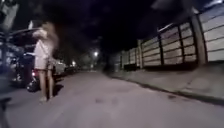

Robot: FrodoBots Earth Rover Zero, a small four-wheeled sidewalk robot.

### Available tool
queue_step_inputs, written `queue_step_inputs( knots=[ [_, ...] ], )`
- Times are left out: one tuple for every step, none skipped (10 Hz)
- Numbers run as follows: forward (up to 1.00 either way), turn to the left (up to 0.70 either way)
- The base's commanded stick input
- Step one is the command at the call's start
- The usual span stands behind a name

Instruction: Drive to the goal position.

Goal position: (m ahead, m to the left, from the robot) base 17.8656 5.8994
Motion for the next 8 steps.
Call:
queue_step_inputs(
  knots=[
    [0.7,0.0],
    [0.7,0.0],
    [0.7,0.0],
    [0.7,0.0],
    [0.7,0.0],
    [0.7,0.0],
    [0.7,0.0],
    [0.7,0.0]
  ],
)
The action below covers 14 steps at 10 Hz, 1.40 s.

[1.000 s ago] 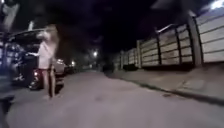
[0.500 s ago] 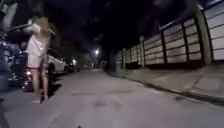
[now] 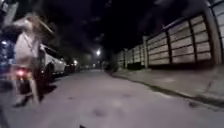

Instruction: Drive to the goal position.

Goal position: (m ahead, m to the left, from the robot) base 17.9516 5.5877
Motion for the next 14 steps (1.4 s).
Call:
queue_step_inputs(
  knots=[
    [0.7,0.0],
    [0.7,0.0],
    [0.7,0.0],
    [0.7,0.0],
    [0.7,0.0],
    [0.7,0.0],
    [0.7,0.0],
    [0.7,0.0],
    [0.7,0.0],
    [0.7,0.0],
    [0.7,0.0],
    [0.7,0.0],
    [0.7,0.0],
    [0.7,0.0]
  ],
)
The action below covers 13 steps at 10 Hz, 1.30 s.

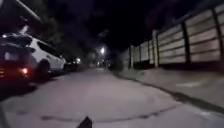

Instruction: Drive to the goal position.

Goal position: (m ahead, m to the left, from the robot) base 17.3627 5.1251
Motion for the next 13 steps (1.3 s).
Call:
queue_step_inputs(
  knots=[
    [0.7,0.0],
    [0.7,0.0],
    [0.7,0.0],
    [0.7,0.0],
    [0.7,0.0],
    [0.7,0.0],
    [0.7,0.0],
    [0.7,0.0],
    [0.7,0.0],
    [0.7,0.0],
    [0.7,0.0],
    [0.7,0.0],
    [0.7,0.0]
  ],
)
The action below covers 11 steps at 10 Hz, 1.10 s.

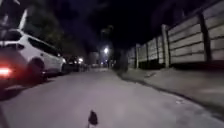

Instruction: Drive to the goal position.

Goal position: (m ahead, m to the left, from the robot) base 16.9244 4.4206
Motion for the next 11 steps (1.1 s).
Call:
queue_step_inputs(
  knots=[
    [0.7,0.0],
    [0.7,0.0],
    [0.7,0.0],
    [0.7,0.0],
    [0.7,0.0],
    [0.7,0.0],
    [0.7,0.0],
    [0.7,0.0],
    [0.7,0.0],
    [0.7,0.0],
    [0.7,0.0]
  ],
)
